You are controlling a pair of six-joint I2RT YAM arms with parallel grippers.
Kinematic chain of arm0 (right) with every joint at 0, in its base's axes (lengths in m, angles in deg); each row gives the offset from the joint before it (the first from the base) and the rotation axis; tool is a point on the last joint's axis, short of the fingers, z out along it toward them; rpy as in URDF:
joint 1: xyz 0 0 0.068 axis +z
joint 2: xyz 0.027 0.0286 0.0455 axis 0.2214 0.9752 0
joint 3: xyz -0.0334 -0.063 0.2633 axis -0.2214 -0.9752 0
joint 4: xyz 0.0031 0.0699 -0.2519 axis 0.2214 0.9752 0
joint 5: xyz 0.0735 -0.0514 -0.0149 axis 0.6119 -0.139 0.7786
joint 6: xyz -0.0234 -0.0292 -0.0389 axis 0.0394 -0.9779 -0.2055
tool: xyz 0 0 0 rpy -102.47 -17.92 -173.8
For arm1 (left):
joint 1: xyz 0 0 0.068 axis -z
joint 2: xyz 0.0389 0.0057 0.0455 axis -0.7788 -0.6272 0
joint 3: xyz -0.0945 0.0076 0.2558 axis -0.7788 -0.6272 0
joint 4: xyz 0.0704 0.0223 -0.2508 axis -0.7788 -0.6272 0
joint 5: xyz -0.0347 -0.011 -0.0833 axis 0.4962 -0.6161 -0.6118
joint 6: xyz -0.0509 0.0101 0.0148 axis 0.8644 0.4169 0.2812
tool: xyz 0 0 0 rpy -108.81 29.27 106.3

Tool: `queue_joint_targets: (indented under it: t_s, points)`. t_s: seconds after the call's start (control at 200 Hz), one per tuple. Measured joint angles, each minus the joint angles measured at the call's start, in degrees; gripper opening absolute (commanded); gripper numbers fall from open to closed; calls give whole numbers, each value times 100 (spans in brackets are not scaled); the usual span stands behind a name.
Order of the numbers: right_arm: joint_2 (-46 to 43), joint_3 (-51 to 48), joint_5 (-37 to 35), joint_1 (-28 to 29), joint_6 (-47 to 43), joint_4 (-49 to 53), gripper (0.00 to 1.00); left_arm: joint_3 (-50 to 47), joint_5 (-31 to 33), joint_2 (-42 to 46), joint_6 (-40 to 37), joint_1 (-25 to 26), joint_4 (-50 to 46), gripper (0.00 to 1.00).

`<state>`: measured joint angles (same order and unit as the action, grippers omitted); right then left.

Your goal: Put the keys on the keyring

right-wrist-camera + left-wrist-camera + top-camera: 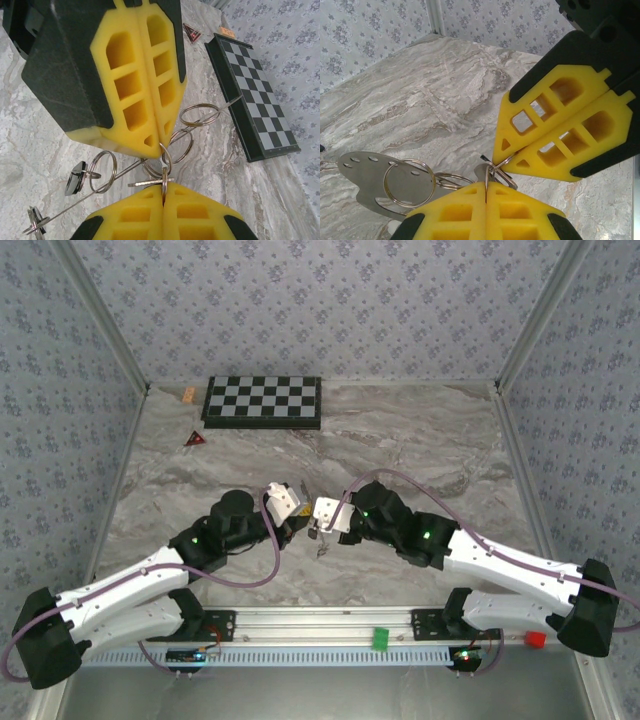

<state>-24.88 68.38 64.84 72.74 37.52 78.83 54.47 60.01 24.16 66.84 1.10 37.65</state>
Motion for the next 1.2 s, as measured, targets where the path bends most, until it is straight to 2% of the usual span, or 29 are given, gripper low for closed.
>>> queue_joint_targets:
  t_s: [0.525,0.835,1.199]
  points:
    - [0,-111,-216,225,-107,-109,0,0,90,-170,66,0,-4,0]
    - [11,-304,-234,223,-101,-105,0,-35,114,306,251,-11,323,0]
    - [-310,-516,-120,72,122,-229,0,-76,31,304,260,-13,376,0]
